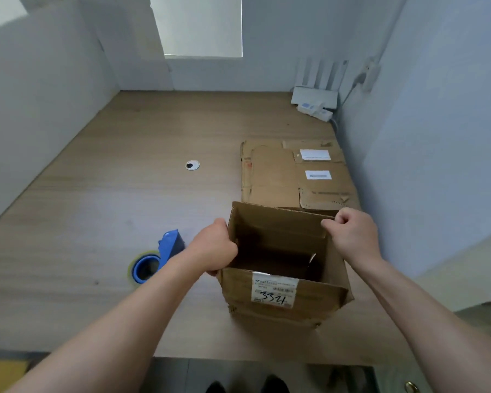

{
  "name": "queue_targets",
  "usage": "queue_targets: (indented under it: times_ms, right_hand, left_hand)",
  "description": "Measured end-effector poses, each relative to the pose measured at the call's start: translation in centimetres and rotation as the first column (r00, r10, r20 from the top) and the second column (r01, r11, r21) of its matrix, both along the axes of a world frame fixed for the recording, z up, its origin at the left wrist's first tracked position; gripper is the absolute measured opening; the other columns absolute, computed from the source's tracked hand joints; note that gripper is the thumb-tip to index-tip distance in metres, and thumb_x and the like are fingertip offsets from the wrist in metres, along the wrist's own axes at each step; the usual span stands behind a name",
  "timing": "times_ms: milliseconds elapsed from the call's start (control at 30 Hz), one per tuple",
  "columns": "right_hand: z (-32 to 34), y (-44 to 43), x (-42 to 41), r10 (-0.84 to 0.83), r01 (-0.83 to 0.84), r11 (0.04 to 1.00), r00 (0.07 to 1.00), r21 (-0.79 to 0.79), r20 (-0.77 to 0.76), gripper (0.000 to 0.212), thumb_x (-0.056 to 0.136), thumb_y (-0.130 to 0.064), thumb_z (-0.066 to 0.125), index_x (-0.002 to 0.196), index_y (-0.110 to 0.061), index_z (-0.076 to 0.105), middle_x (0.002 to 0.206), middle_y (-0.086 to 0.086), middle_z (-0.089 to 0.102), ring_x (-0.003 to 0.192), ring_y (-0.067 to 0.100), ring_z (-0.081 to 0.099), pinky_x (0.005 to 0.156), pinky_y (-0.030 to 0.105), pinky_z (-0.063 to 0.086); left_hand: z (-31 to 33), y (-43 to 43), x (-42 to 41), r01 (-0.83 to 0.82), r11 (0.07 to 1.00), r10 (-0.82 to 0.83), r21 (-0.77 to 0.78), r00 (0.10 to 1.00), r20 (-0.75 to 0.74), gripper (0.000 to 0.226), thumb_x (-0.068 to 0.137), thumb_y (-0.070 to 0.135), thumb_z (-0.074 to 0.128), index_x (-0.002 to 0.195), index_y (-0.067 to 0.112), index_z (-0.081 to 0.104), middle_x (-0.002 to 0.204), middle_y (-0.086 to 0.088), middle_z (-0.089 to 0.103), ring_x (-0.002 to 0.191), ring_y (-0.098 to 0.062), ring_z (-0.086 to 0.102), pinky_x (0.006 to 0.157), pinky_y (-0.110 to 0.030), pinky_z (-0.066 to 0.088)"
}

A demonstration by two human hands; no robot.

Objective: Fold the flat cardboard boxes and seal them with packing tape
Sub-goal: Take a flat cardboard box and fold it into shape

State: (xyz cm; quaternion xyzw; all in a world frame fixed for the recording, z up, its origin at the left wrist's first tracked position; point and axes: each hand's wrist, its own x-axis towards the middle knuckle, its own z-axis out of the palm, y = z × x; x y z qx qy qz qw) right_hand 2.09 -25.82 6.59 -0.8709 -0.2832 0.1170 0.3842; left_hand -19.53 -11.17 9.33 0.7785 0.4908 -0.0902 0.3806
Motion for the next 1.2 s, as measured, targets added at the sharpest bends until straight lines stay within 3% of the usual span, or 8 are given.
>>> queue_targets:
  times_ms: [267,433,600,733,833,967,1067,1200]
  right_hand:
    - [0.6,2.0,2.9,-0.007,0.002,0.986,1.000,-0.167,-0.028,0.044,0.097,-0.025,0.056,0.056,-0.011,0.048,0.059,0.006,0.049,0.060,0.023,0.052,0.062,0.036,0.048]
    - [-0.5,3.7,1.6,-0.004,-0.002,0.990,0.999,-0.144,-0.045,0.042,0.097,-0.031,0.056,0.061,-0.009,0.054,0.060,0.007,0.051,0.058,0.020,0.050,0.061,0.037,0.049]
    - [1.2,1.8,2.5,0.214,-0.258,0.942,0.955,-0.214,-0.205,0.036,0.079,-0.039,0.079,0.079,-0.012,0.055,0.075,0.004,0.060,0.070,0.020,0.059,0.071,0.046,0.056]
    - [2.9,-1.3,1.2,0.399,-0.524,0.700,0.851,-0.486,-0.342,0.105,0.067,-0.037,0.088,0.147,-0.035,0.020,0.120,-0.001,0.054,0.087,0.019,0.064,0.055,0.029,0.056]
    - [2.9,-2.9,0.0,0.432,-0.582,0.695,0.808,-0.423,-0.400,0.139,0.064,-0.029,0.091,0.151,-0.050,-0.017,0.143,0.009,0.044,0.087,0.022,0.067,0.056,0.029,0.060]
    - [3.4,-4.4,-0.6,0.426,-0.602,0.713,0.779,-0.359,-0.461,0.144,0.068,-0.019,0.089,0.150,-0.046,-0.026,0.166,0.007,0.015,0.119,0.021,0.058,0.074,0.023,0.055]
    - [3.7,-4.9,-1.6,0.416,-0.591,0.713,0.789,-0.377,-0.451,0.143,0.065,-0.026,0.090,0.152,-0.046,-0.022,0.164,0.002,0.019,0.126,0.019,0.051,0.089,0.029,0.055]
    - [3.3,-4.9,-3.0,0.359,-0.396,0.706,0.915,-0.587,-0.185,0.122,0.069,-0.034,0.086,0.153,-0.038,-0.003,0.126,0.001,0.057,0.089,0.012,0.060,0.069,0.025,0.053]
  left_hand:
    - [0.6,-1.6,0.2,0.291,0.946,-0.254,0.143,0.939,-0.232,0.067,0.073,0.041,0.082,0.112,0.024,0.032,0.091,0.001,0.058,0.081,-0.016,0.060,0.070,-0.033,0.059]
    - [0.4,-2.5,0.2,0.241,0.944,-0.199,0.225,0.961,-0.193,0.072,0.070,0.048,0.085,0.110,0.027,0.028,0.085,0.006,0.054,0.077,-0.012,0.058,0.064,-0.027,0.055]
    - [0.1,-2.3,0.0,0.135,0.969,-0.105,0.209,0.984,-0.145,0.036,0.091,0.010,0.059,0.116,0.018,0.034,0.085,-0.002,0.057,0.075,-0.014,0.059,0.056,-0.023,0.044]
    - [-0.3,-2.1,0.4,0.069,0.980,-0.053,0.187,0.995,-0.089,0.033,0.092,0.005,0.054,0.114,0.018,0.033,0.086,-0.004,0.057,0.076,-0.015,0.059,0.059,-0.026,0.050]
    - [-0.4,-1.9,0.8,0.052,0.981,-0.040,0.187,0.997,-0.064,0.032,0.093,0.007,0.054,0.117,0.017,0.033,0.088,-0.005,0.057,0.078,-0.016,0.060,0.063,-0.027,0.053]
    - [-0.3,-1.3,0.9,0.027,0.987,-0.018,0.161,0.998,-0.059,0.033,0.096,0.010,0.052,0.122,0.015,0.033,0.089,-0.006,0.056,0.077,-0.018,0.060,0.059,-0.029,0.054]
    - [-0.2,-1.3,1.3,0.030,0.988,-0.022,0.150,0.998,-0.055,0.034,0.096,0.012,0.053,0.123,0.016,0.032,0.091,-0.006,0.057,0.078,-0.018,0.061,0.057,-0.028,0.053]
    - [-0.2,-2.3,2.1,0.072,0.979,-0.063,0.190,0.997,-0.055,0.027,0.096,0.014,0.053,0.113,0.017,0.032,0.086,-0.005,0.056,0.073,-0.016,0.058,0.052,-0.025,0.045]
